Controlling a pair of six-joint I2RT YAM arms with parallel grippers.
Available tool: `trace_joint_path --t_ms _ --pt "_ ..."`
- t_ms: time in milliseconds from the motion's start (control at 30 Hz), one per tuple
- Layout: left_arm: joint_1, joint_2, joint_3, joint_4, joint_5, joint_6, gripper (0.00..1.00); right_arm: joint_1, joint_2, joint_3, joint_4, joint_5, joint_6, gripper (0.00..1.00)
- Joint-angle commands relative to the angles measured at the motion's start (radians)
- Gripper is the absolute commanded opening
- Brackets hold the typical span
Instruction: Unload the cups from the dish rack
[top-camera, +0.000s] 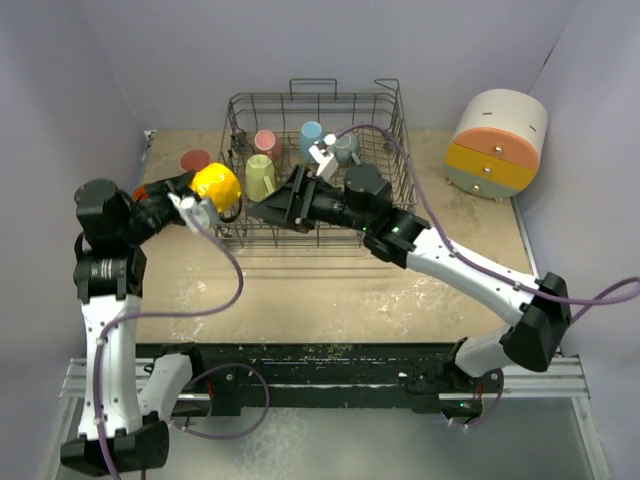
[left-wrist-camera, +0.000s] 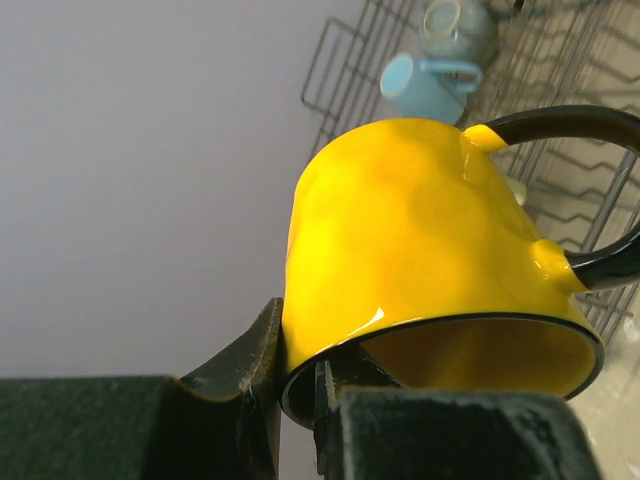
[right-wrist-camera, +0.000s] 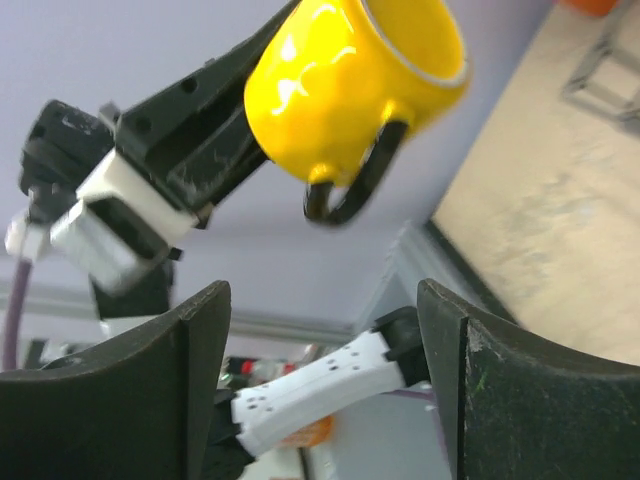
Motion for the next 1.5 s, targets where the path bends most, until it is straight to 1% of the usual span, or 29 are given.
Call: trace_joint_path --t_ms 0,100,233,467,600,667,800,967,1100,1233,1300,1467 --pt "0.000 0.134 0.177 -0.138 -0.253 0.030 0.00 -0.083 -0.122 0.040 -0.199 0.122 -0.170 0.78" --pt "0.003 0.226 0.231 -0.245 -0.364 0.108 0.00 -0.141 -0.158 0.039 -0.285 0.161 -0.226 0.78" --pt "0.025 0.335 0.302 -0.385 -0.447 0.134 0.00 -0.163 -0.185 0.061 -0.384 0.219 -0.299 0.76" --pt "0.135 0.605 0.500 -0.578 -0.509 -0.019 0.00 -0.173 -0.201 0.064 -0.461 0.276 -0.362 0.74" --pt "0.158 0.746 0.589 -0.695 -0.567 -0.106 0.00 -0.173 -0.201 0.063 -0.476 0.286 -0.375 0.74" --pt "0.160 0.772 0.587 -0.713 -0.572 -0.128 0.00 -0.174 -0.199 0.062 -0.475 0.288 -0.380 0.74" --pt "0.158 0.800 0.540 -0.693 -0.593 -0.162 0.00 -0.175 -0.195 0.059 -0.481 0.296 -0.388 0.73" --pt "0.158 0.946 0.612 -0.756 -0.606 -0.284 0.00 -0.175 -0.202 0.048 -0.479 0.307 -0.393 0.73" --pt "0.143 1.020 0.631 -0.718 -0.608 -0.373 0.00 -0.174 -0.195 0.048 -0.482 0.306 -0.391 0.73" --pt "0.093 1.079 0.645 -0.687 -0.681 -0.419 0.00 -0.175 -0.202 0.023 -0.461 0.306 -0.379 0.73" --pt "0.082 1.101 0.659 -0.667 -0.693 -0.443 0.00 -0.175 -0.206 0.011 -0.450 0.305 -0.374 0.72" --pt "0.070 1.185 0.729 -0.678 -0.709 -0.493 0.00 -0.174 -0.192 0.005 -0.447 0.308 -0.373 0.72"
